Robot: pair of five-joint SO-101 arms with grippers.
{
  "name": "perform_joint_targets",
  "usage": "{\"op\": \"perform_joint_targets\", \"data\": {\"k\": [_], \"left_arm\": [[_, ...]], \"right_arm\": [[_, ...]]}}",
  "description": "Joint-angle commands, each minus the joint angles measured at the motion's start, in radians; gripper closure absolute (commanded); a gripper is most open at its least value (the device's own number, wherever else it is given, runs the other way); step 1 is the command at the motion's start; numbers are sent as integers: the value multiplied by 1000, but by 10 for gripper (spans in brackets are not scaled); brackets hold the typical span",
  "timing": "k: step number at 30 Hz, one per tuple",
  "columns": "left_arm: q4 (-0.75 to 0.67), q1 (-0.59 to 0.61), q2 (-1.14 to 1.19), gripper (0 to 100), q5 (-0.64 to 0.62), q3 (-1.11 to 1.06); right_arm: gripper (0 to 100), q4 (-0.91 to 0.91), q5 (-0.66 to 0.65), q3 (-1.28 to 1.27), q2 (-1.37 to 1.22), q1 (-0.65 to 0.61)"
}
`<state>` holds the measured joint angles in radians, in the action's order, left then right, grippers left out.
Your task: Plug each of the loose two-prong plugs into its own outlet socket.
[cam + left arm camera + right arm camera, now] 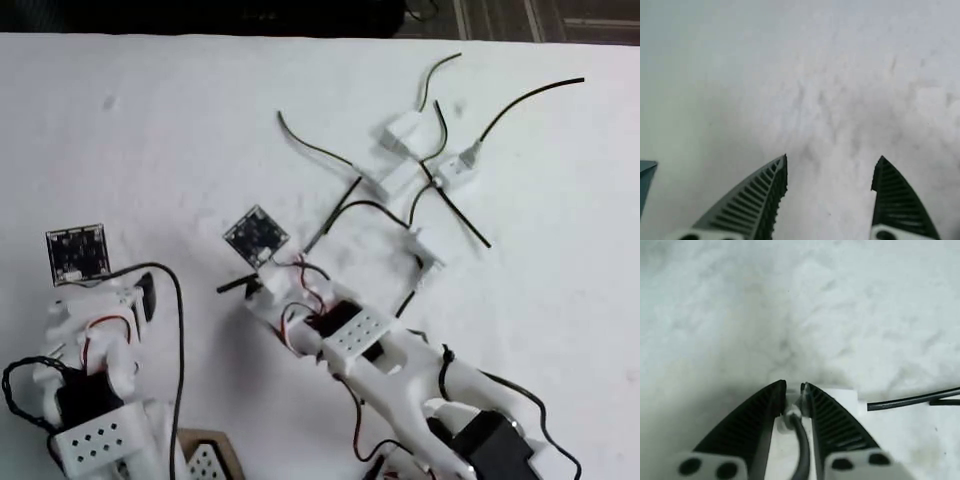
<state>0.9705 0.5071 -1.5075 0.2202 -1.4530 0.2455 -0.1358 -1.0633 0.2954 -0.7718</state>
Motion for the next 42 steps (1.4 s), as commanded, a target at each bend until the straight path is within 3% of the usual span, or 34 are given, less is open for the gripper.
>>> {"op": "perform_joint_targets", "data": {"k": [1, 6, 13, 20, 25, 27, 34, 39, 42], "left_arm": [[-15, 8, -10, 722, 6, 6], [-15, 5, -10, 722, 6, 5], [-15, 5, -10, 722, 6, 3], [-21, 4, -10, 719, 6, -8], [-21, 4, -10, 718, 6, -9], [-21, 4, -10, 718, 8, -11], [-21, 4, -10, 718, 8, -11], [-21, 4, -10, 721, 5, -11], [-21, 4, -10, 721, 3, -11]], "right_arm": [[981, 2, -46, -5, -58, 15], [981, 8, -60, 35, -2, 68], [981, 10, -112, 97, 160, 297], [974, 2, -173, 308, 59, 427], [830, 12, -173, 416, -28, 444], [817, 19, -175, 417, -10, 437], [865, 265, -175, 419, 300, 367], [985, 473, -180, 419, 625, 288], [978, 611, -180, 417, 773, 248]]}}
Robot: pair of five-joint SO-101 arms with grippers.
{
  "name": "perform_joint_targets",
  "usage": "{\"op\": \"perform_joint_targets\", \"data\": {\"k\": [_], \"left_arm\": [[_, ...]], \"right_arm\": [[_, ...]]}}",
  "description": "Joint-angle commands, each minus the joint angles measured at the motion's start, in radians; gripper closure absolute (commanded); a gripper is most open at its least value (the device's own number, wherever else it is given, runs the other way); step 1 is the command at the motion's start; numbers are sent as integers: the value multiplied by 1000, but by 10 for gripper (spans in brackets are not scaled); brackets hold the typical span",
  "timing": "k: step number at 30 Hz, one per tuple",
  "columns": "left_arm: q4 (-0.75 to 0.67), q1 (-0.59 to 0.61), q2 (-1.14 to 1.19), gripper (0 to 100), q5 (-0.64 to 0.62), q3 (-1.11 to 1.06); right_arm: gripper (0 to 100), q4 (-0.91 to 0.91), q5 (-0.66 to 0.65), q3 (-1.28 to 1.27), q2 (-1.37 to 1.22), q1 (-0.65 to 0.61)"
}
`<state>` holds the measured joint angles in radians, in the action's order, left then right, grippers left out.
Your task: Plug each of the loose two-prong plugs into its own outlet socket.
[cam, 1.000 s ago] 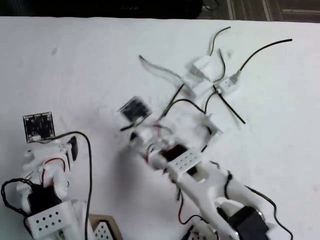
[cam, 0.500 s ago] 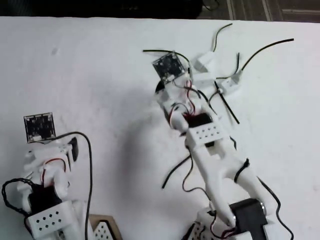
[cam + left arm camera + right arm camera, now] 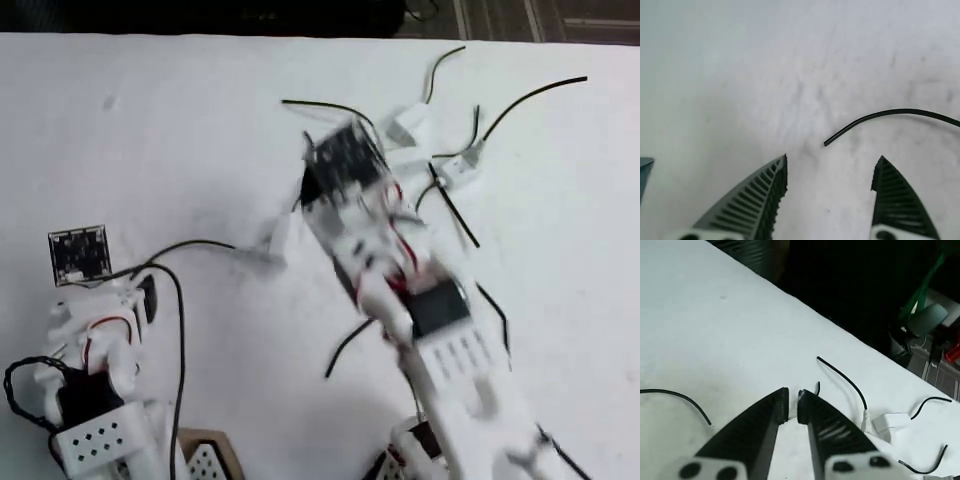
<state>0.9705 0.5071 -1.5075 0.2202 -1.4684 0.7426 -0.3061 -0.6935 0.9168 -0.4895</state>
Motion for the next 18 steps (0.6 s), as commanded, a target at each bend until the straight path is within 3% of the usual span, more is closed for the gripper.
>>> {"op": "perform_joint_targets", "data": {"k": [1, 5, 11, 18], "left_arm": [[-21, 4, -10, 721, 3, 6], [-21, 4, -10, 737, 2, 11], [-9, -90, -12, 988, 40, 23], [49, -142, -12, 978, 78, 37]], "right_arm": [[983, 160, -5, 48, 183, -41], [981, 306, 6, 32, 291, -38], [981, 378, 121, -133, 499, -38], [981, 372, 124, -450, 803, 41]]}}
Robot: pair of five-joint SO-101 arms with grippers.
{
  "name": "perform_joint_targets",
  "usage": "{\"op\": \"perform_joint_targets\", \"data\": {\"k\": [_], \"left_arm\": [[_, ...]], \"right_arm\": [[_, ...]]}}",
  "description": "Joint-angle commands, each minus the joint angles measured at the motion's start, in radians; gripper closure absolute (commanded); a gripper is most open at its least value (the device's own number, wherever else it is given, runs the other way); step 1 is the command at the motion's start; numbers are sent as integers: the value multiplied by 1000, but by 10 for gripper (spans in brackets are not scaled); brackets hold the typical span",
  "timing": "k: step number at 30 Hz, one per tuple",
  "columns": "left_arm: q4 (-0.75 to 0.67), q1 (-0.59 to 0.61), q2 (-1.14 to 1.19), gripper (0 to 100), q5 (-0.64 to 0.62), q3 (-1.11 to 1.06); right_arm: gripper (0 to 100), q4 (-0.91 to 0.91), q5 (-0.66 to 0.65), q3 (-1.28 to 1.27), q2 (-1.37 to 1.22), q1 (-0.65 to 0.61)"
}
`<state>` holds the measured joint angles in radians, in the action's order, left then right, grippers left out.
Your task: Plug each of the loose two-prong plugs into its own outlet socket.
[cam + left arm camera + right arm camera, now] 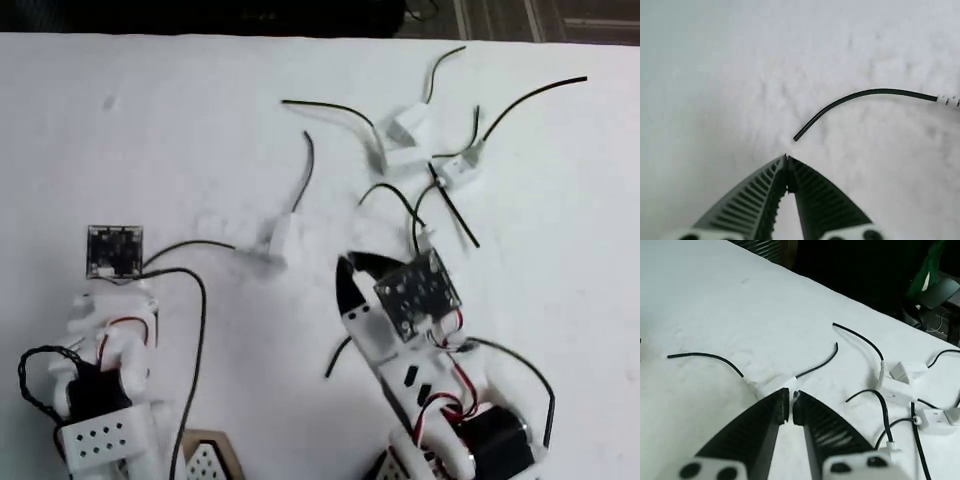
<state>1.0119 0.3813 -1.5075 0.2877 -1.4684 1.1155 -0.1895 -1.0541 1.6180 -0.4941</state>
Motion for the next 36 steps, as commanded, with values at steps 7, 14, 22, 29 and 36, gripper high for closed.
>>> {"op": "perform_joint_targets", "data": {"k": [7, 14, 22, 29, 36], "left_arm": [[8, -18, -12, 978, 9, 38], [58, -25, -170, 978, -44, 8], [140, -73, -302, 978, -41, -20], [135, -177, -308, 977, -37, -61], [91, -332, -308, 976, -40, -144]], "right_arm": [[981, 4, 9, -155, 154, 105], [981, -2, 31, -354, 182, 99], [981, 4, 235, -394, 183, 97], [981, -2, 241, -551, 183, 97], [981, 2, 233, -637, 183, 99]]}}
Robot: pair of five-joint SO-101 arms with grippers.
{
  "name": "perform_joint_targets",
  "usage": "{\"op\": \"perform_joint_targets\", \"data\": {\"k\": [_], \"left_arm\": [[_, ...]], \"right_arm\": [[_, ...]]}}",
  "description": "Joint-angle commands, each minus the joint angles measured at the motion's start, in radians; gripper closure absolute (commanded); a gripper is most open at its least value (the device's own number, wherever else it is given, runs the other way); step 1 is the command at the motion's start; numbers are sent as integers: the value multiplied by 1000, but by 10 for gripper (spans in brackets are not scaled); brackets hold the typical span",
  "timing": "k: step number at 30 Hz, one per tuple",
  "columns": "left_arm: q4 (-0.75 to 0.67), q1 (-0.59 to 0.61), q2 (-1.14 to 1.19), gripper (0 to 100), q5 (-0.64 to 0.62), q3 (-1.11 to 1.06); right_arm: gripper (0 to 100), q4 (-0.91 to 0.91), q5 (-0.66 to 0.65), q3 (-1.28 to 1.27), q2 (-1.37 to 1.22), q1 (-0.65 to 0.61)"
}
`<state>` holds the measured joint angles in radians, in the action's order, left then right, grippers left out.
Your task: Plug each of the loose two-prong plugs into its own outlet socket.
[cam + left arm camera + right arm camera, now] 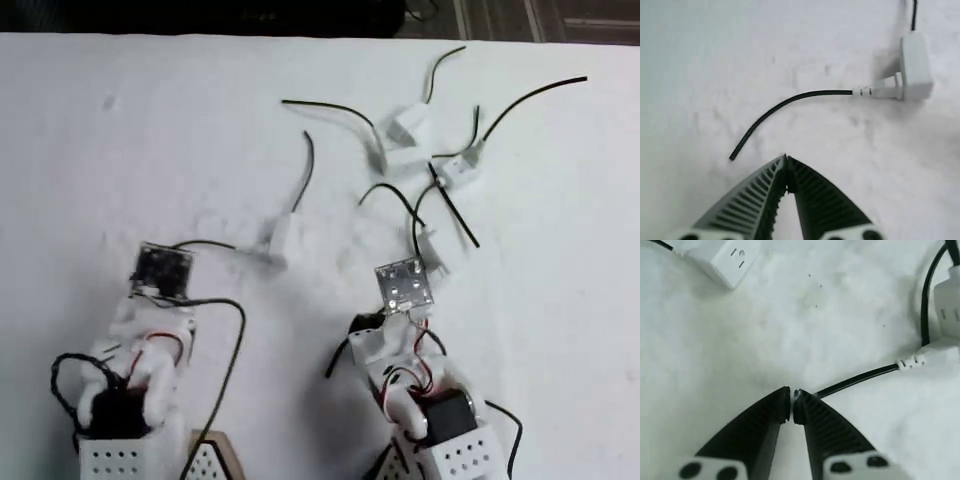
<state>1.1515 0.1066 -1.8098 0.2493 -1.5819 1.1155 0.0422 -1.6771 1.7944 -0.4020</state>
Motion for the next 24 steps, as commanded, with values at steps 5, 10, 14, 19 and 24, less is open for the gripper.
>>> {"op": "perform_joint_targets", "data": {"k": [5, 10, 14, 19, 24], "left_arm": [[-87, -59, -1, 976, 2, -112], [51, -59, -1, 976, 2, -112], [69, -59, -1, 976, -3, -112], [69, -59, -1, 976, -5, -112], [69, -59, -1, 976, -5, -112]], "right_arm": [[981, 21, 2, -14, 7, 15], [981, 76, 2, -14, 7, 7], [981, 153, 2, -14, 7, 13], [981, 153, 8, -14, 7, 15], [980, 153, 8, -14, 7, 15]]}}
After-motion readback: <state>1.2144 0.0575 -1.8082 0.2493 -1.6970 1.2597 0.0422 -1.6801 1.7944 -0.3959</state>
